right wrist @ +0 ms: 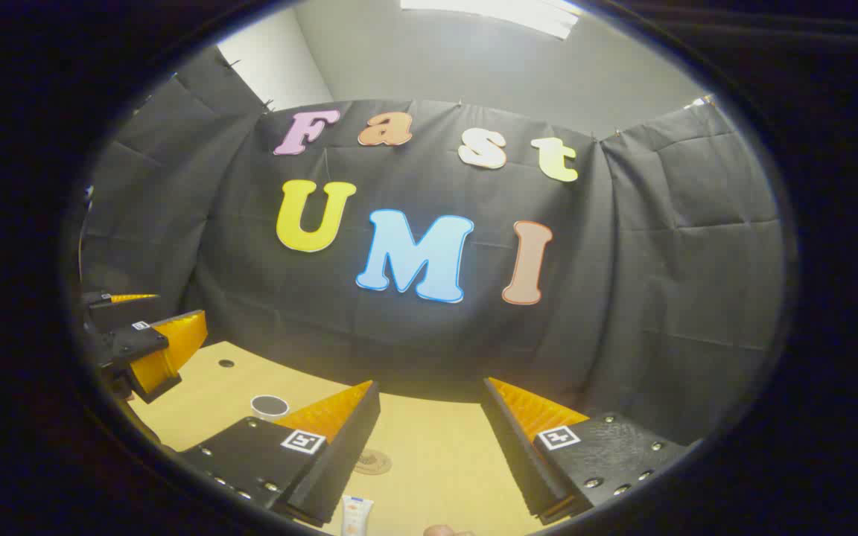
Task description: Put the toothbrush and toothpaste on the desktop into the cup, then pick up the cup and place it on the coaster on the desktop.
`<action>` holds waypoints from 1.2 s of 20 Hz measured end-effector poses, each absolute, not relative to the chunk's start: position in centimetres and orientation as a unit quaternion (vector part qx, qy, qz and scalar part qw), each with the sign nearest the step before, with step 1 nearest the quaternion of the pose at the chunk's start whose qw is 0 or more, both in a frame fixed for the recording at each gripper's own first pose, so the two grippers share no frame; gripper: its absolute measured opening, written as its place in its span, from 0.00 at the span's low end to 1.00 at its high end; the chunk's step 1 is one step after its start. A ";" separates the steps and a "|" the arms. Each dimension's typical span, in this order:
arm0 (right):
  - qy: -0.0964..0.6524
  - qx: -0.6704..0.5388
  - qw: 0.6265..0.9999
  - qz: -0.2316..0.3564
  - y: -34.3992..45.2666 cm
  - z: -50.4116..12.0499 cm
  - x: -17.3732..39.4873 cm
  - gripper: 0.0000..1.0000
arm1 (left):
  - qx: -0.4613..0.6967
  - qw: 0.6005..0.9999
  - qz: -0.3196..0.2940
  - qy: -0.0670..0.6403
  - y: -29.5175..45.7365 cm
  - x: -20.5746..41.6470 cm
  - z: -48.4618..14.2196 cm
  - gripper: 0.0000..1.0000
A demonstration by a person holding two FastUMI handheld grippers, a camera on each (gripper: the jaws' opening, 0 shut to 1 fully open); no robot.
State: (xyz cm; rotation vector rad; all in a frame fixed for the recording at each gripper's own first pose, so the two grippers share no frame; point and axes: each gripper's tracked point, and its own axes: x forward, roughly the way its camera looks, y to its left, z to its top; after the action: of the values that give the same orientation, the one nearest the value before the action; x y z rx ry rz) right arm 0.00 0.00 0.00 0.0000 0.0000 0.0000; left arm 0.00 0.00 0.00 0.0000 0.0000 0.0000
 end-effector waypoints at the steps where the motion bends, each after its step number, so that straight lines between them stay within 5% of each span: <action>1: -0.002 0.000 1.000 0.000 0.2 0.1 0.0 0.88 | 0.002 1.000 -0.002 0.000 0.1 0.0 0.0 0.89; 24: 0.011 0.007 1.000 0.015 2.1 -0.5 0.9 0.88 | 0.017 1.000 -0.002 0.012 1.8 1.4 -1.9 0.94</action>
State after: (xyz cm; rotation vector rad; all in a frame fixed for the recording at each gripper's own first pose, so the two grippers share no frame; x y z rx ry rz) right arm 0.89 2.09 -0.52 0.0148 0.0213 0.0297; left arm 1.41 1.78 -1.92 0.0342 0.0235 -0.0040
